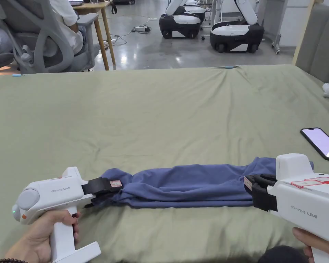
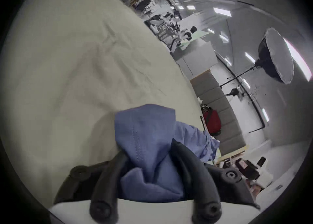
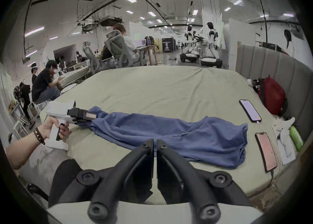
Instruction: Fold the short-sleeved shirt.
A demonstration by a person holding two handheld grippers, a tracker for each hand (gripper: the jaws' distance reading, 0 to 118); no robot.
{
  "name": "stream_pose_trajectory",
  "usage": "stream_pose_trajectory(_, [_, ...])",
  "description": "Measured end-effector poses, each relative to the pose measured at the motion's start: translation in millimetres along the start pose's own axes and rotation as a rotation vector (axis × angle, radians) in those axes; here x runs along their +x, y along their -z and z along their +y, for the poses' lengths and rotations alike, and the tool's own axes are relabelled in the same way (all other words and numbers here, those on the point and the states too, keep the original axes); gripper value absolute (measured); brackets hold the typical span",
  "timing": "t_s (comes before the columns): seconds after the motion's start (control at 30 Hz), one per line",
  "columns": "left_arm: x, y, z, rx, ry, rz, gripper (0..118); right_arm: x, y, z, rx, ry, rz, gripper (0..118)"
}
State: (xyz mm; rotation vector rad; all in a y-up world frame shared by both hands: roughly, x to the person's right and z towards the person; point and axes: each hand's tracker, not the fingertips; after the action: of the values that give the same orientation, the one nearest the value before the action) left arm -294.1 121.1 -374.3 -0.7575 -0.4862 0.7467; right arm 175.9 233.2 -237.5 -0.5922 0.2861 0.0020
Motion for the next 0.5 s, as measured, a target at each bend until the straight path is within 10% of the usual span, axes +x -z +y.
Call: stream_pose_trajectory(0.5, [-66.2, -166.3, 45.9, 0.179, 0.014, 0.357, 20, -23.5, 16.8, 3.8, 0.014, -0.039, -0.017, 5])
